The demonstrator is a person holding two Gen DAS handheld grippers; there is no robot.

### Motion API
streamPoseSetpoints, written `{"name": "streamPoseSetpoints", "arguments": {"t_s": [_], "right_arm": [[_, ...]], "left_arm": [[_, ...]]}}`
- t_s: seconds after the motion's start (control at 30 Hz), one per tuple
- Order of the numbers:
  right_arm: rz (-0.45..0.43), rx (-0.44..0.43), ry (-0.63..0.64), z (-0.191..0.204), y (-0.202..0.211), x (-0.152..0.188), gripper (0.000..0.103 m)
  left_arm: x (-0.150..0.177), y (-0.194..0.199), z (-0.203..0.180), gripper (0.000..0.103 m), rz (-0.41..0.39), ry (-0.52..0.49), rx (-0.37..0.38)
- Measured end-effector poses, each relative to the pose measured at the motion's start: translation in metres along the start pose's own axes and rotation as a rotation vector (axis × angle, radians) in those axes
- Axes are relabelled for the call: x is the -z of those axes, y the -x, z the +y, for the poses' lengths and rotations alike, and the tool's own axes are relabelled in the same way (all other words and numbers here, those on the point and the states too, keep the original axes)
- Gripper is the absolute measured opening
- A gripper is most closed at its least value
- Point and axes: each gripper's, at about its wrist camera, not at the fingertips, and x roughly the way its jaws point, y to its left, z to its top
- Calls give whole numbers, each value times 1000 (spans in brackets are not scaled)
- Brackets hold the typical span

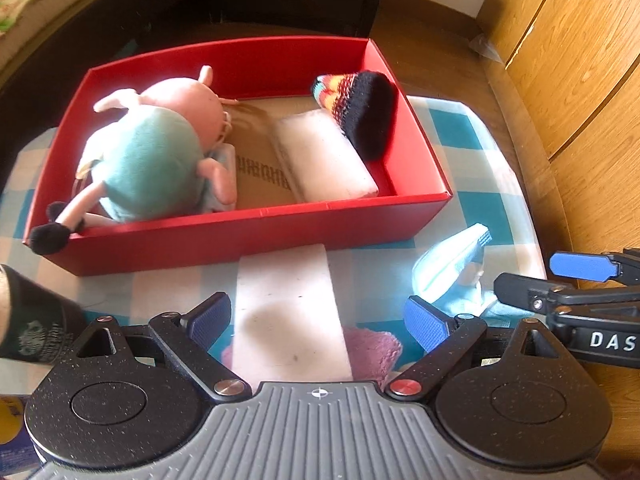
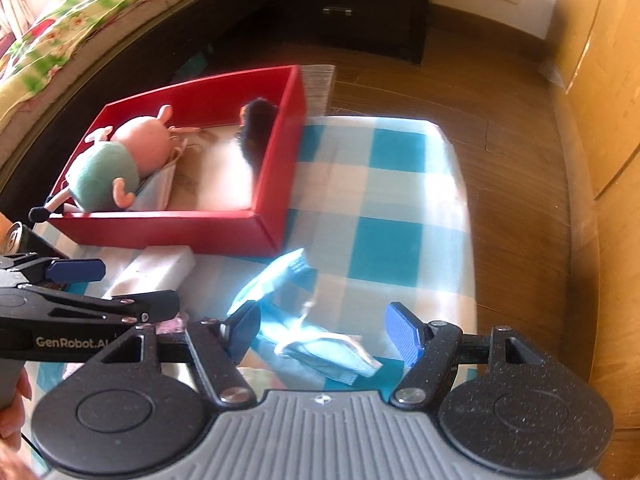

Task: Organize soft objects
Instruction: 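Close the left tool on the white sponge while the right tool grasps the blue mask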

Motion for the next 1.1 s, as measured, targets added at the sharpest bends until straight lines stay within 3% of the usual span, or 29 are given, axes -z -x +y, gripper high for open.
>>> {"name": "streamPoseSetpoints", "arguments": {"t_s": [0.57,0.67,0.73,0.93,1.1], "right_arm": [[17,-38,-21,1,-12,3,48],[17,-39,-26,0,-13,2,48],[16,-38,-29,0,-14,2,49],[18,-48,-32,2,-16,3,55],[17,-109,-45,11,-20,4,55]], "left_arm": [[-3,-20,7,90,43,35,-22],[-3,-25,8,77,60,46,-13],[-1,-24,9,57,60,50,-29],[5,-9,17,55,36,60,-16],[8,9,27,55,-2,82,-5]]}}
